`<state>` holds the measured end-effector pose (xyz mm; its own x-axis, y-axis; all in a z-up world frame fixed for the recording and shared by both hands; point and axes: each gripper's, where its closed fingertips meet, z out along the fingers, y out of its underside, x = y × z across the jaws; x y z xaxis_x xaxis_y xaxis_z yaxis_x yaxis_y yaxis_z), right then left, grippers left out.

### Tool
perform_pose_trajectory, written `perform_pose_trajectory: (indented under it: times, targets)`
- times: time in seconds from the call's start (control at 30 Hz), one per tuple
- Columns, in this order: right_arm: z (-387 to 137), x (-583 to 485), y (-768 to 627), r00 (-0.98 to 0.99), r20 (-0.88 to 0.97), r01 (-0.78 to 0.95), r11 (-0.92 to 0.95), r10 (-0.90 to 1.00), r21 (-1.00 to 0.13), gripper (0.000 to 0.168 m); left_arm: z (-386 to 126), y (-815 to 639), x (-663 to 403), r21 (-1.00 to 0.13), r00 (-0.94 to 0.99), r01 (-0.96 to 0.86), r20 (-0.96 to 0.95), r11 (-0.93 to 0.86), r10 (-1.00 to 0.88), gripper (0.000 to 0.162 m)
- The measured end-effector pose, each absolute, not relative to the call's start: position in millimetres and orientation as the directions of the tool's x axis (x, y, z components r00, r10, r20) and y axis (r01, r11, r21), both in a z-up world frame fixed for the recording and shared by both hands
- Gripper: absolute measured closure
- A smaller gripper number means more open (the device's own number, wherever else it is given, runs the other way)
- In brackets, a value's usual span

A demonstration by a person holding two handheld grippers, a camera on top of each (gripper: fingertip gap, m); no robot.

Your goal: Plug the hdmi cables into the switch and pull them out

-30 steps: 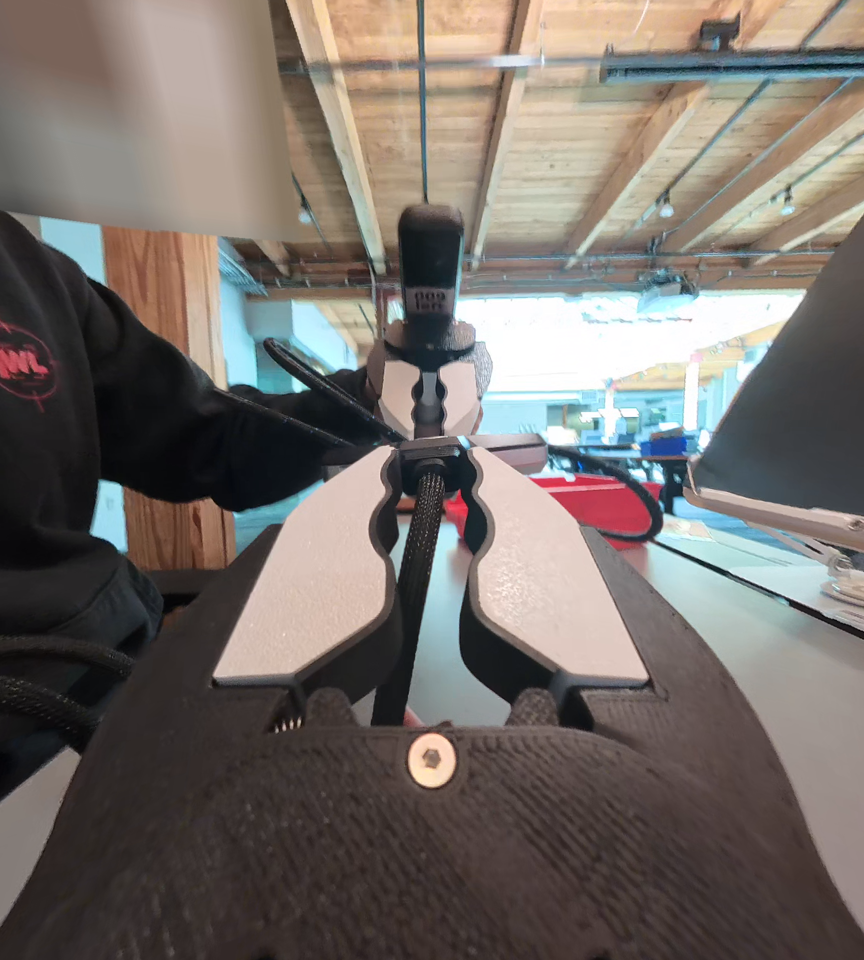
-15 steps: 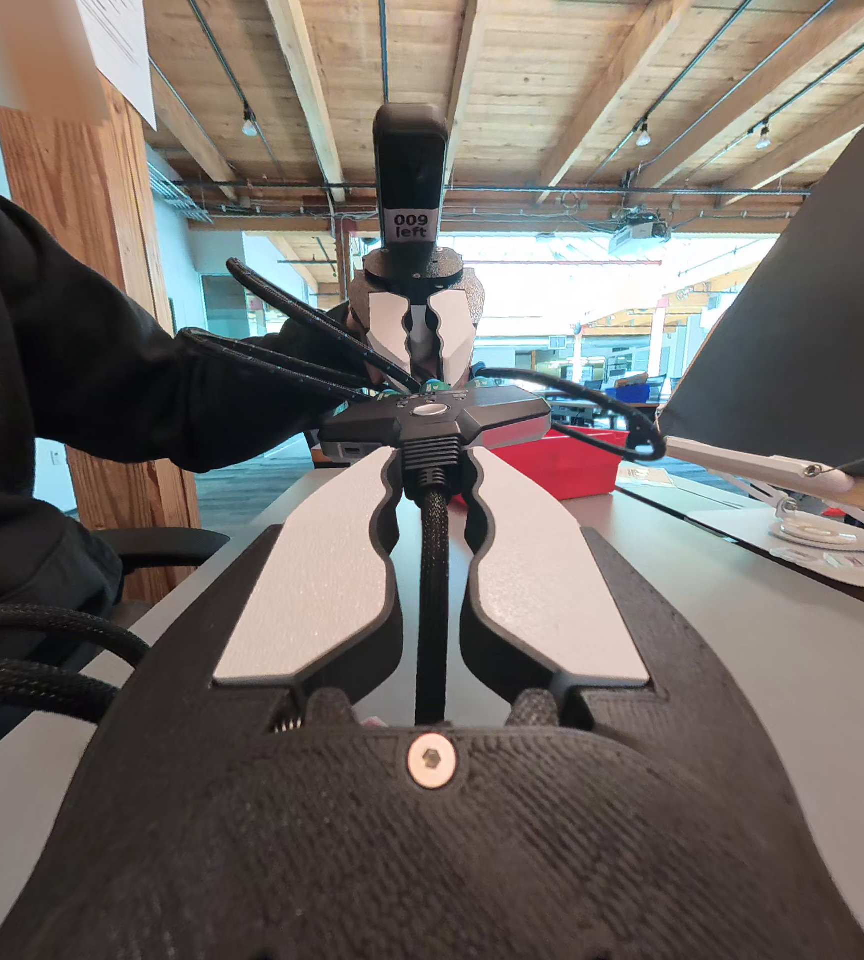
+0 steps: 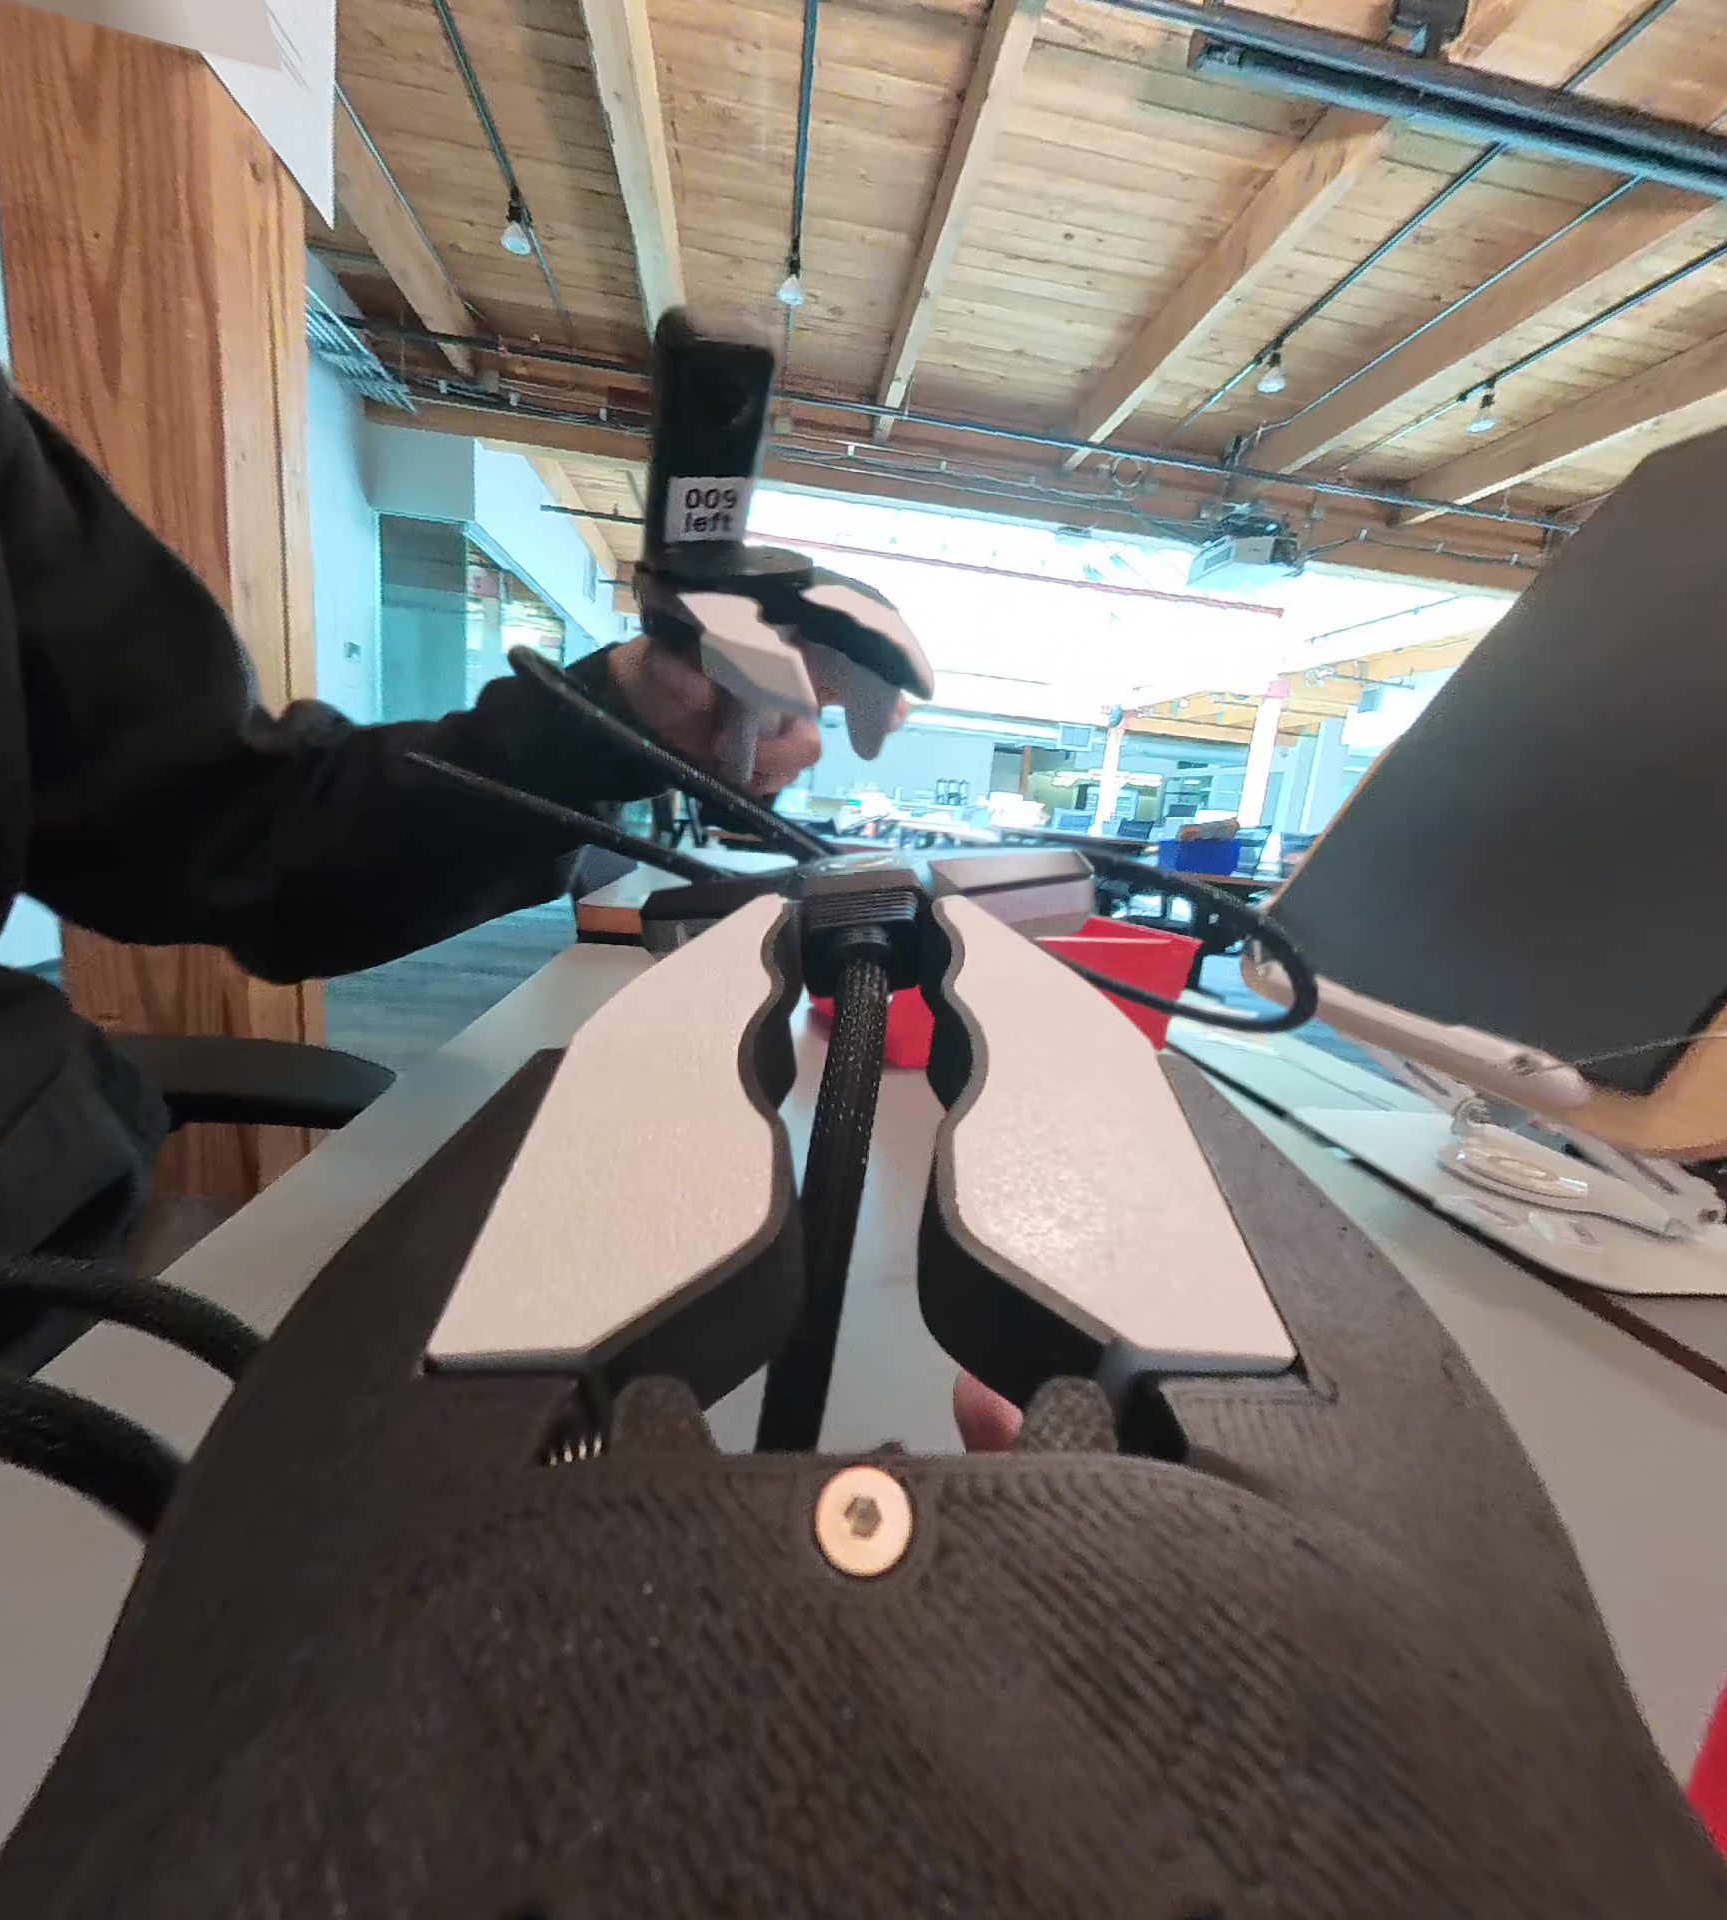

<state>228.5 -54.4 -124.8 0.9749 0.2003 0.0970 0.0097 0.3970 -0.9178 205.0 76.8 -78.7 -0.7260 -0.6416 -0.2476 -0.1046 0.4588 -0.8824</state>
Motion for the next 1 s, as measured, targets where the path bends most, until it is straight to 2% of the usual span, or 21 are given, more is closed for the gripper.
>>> perform_pose_trajectory:
  times: [0.1,0.17,0.37,0.53,0.63,0.77,0.9,1.0]
  targets:
    - [-105.3,233.3,-62.6,0.982,0.132,0.061,0.430,0.138,-0.901,0.146,-27.1,115.1,190.3,-0.973,-0.593,0.002,-0.186,0.230,-0.783,0.121]
    - [-86.9,236.5,-71.1,0.981,0.175,0.120,0.450,0.083,-0.885,0.146,-16.0,143.1,177.5,-0.987,-0.529,0.050,-0.155,0.152,-0.834,0.122]
    - [13.0,277.8,-113.9,0.922,0.345,0.387,0.446,-0.175,-0.807,0.146,-87.4,168.9,159.1,-0.975,-0.540,-0.120,-0.093,0.186,-0.836,0.118]
    - [98.7,353.9,-152.3,0.702,0.525,0.676,0.219,-0.482,-0.703,0.147,-121.1,159.4,158.6,-0.971,-0.584,-0.163,-0.048,0.176,-0.811,0.116]
    - [126.3,397.1,-172.5,0.529,0.561,0.773,0.090,-0.636,-0.628,0.147,-130.4,154.5,165.4,-0.973,-0.598,-0.175,-0.017,0.152,-0.801,0.117]
    - [105.1,443.4,-188.4,0.347,0.507,0.805,-0.027,-0.789,-0.593,0.147,-136.1,146.4,174.1,-0.978,-0.620,-0.162,-0.001,0.129,-0.785,0.123]
    - [28.0,478.8,-190.3,0.188,0.462,0.727,-0.194,-0.867,-0.659,0.147,-141.4,140.5,181.4,-0.980,-0.633,-0.149,-0.009,0.133,-0.774,0.125]
    - [-33.4,493.7,-183.3,0.167,0.535,0.614,-0.337,-0.828,-0.713,0.147,-146.8,138.3,181.7,-0.973,-0.640,-0.156,-0.032,0.171,-0.768,0.126]
